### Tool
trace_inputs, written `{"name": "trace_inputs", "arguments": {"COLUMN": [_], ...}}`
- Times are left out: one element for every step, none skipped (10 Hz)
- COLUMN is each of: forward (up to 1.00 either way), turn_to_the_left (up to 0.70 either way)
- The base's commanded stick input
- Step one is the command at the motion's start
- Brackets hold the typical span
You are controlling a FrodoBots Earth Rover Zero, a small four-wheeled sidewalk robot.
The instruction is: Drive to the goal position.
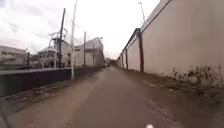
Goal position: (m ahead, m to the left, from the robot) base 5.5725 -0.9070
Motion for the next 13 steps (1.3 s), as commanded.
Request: {"name": "trace_inputs", "arguments": {"forward": [0.7, 0.7, 0.7, 0.7, 0.7, 0.7, 0.7, 0.7, 0.7, 0.7, 0.7, 0.7, 0.7], "turn_to_the_left": [0.0, 0.0, 0.0, 0.0, 0.0, 0.0, 0.0, 0.0, 0.0, -0.22, -0.35, -0.35, -0.34]}}
